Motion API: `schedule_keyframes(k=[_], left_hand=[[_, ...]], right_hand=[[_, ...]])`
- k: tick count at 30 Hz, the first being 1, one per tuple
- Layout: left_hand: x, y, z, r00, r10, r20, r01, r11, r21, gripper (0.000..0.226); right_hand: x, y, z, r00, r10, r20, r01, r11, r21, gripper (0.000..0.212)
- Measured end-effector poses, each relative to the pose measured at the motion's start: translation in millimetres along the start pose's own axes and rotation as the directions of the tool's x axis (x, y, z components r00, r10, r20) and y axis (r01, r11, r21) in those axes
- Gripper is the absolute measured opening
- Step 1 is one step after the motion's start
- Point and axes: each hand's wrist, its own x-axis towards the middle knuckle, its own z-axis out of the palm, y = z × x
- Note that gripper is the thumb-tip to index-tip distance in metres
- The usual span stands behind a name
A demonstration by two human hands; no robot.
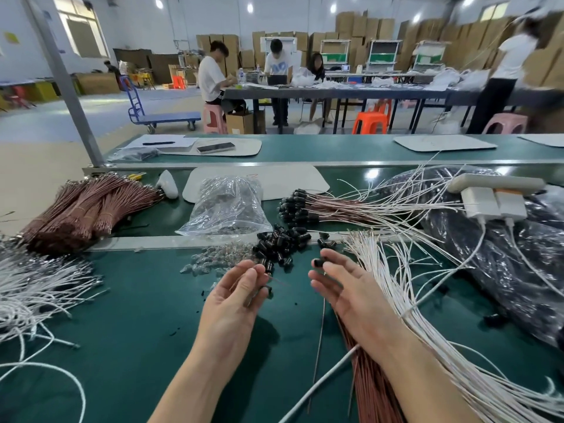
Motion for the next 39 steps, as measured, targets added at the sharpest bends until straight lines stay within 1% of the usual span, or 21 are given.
schedule_keyframes(k=[2, 4, 7, 11, 16, 25, 35, 39], left_hand=[[4, 0, 0, 0.999, 0.01, -0.036, -0.012, 0.999, -0.039, 0.02], [8, -1, -1, 0.998, 0.025, -0.053, -0.028, 0.999, -0.042, 0.023], [12, -3, -2, 0.998, 0.042, -0.054, -0.044, 0.999, -0.025, 0.023], [13, -7, -3, 0.998, 0.048, -0.036, -0.049, 0.998, -0.038, 0.024], [14, -8, -3, 0.998, 0.051, -0.048, -0.052, 0.998, -0.032, 0.022], [11, -7, 1, 0.998, 0.025, -0.06, -0.029, 0.998, -0.059, 0.022], [10, -5, 2, 0.998, 0.017, -0.067, -0.021, 0.999, -0.05, 0.021], [10, -6, 2, 0.999, -0.001, -0.047, -0.001, 0.999, -0.035, 0.02]], right_hand=[[1, 2, 1, 0.999, 0.018, 0.028, -0.018, 1.0, -0.013, 0.023], [2, 2, -1, 0.999, 0.025, 0.034, -0.026, 0.999, 0.022, 0.024], [2, 1, -2, 0.999, 0.035, 0.025, -0.036, 0.997, 0.07, 0.026], [1, 4, 0, 0.999, 0.032, 0.033, -0.035, 0.997, 0.075, 0.026], [-3, 4, 2, 0.998, 0.037, 0.046, -0.04, 0.996, 0.081, 0.026], [-9, 5, 5, 0.998, 0.011, 0.07, -0.011, 1.0, 0.005, 0.026], [-9, 5, 5, 0.992, -0.018, 0.121, 0.025, 0.998, -0.058, 0.028], [-11, 4, 6, 0.991, -0.017, 0.129, 0.027, 0.997, -0.074, 0.028]])
